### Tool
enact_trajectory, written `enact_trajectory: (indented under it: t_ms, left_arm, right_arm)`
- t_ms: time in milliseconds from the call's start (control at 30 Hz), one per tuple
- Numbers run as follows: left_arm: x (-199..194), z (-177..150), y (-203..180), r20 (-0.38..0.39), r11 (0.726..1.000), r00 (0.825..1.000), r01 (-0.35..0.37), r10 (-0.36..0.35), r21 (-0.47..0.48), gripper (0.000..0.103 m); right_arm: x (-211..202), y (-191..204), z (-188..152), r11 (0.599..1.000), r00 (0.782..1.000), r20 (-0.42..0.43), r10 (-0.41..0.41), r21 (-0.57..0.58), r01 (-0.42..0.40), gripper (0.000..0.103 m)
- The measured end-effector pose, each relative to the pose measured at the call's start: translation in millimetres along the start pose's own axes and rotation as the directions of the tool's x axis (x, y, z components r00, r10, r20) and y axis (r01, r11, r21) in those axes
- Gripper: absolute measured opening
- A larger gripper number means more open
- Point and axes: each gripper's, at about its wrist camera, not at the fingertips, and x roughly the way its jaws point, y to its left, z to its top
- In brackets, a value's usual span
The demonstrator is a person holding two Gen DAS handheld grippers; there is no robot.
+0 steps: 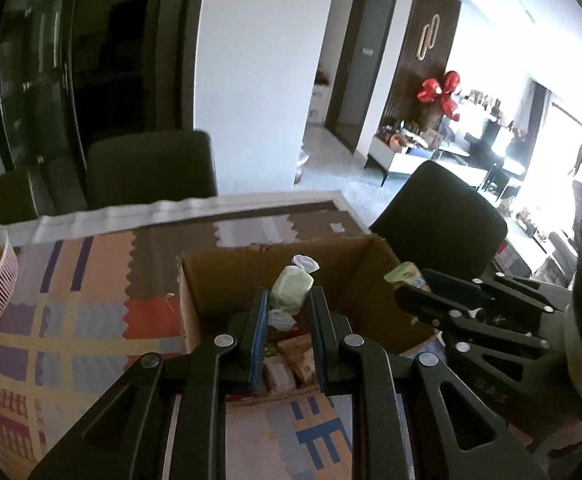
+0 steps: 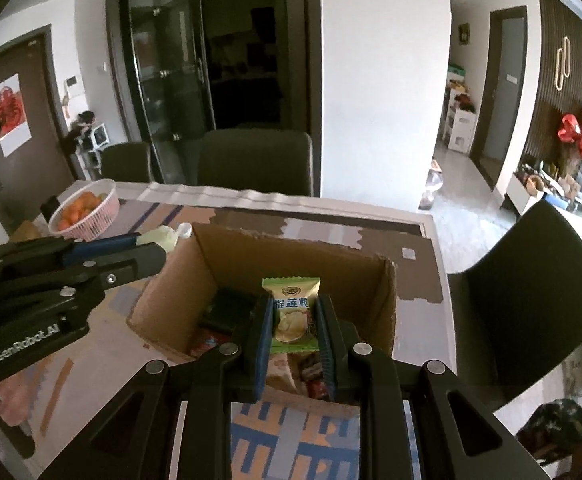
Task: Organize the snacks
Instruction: 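Carry both candies over the box and open both tools to drop them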
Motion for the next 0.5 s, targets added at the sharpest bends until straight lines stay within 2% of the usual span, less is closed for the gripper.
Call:
enact_trajectory:
  t_ms: [233, 300, 333, 367, 400, 500]
  left_arm:
    - [20.7, -1.2, 2.1, -0.061, 1.000, 0.998, -0.012, 0.012, -0.007, 0.021]
    - [21.9, -3.0, 3.0, -0.073, 1.000, 0.997, -0.016, 0.015, -0.014, 0.028]
    - [20.9, -3.9, 2.8, -0.073, 1.000, 0.997, -0.023, 0.022, -0.015, 0.038]
    - [19.0, -5.2, 3.2, -0.067, 0.999, 0.997, -0.037, 0.036, -0.016, 0.044]
    - [17.0, -5.9, 3.3, -0.060, 0.998, 0.997, -0.054, 0.053, -0.011, 0.045]
    - [6.0, -11.1, 1.8, -0.035, 0.995, 0.995, -0.096, 0.096, 0.011, 0.049]
  right_arm:
    - [20.3, -9.4, 2.2, 0.999, 0.998, -0.067, -0.002, 0.040, 0.005, 0.023]
    - [23.5, -10.7, 0.9, 0.999, 0.997, -0.083, -0.006, 0.052, 0.011, 0.023]
    - [24.5, -11.5, 0.1, 0.998, 0.996, -0.090, -0.011, 0.059, 0.016, 0.025]
    - [25.0, -12.4, -0.9, 0.998, 0.995, -0.099, -0.016, 0.066, 0.023, 0.033]
    - [25.1, -13.2, -2.5, 0.997, 0.994, -0.109, -0.023, 0.075, 0.031, 0.042]
    - [17.2, -11.3, -8.0, 0.996, 0.994, -0.097, -0.040, 0.074, 0.048, 0.044]
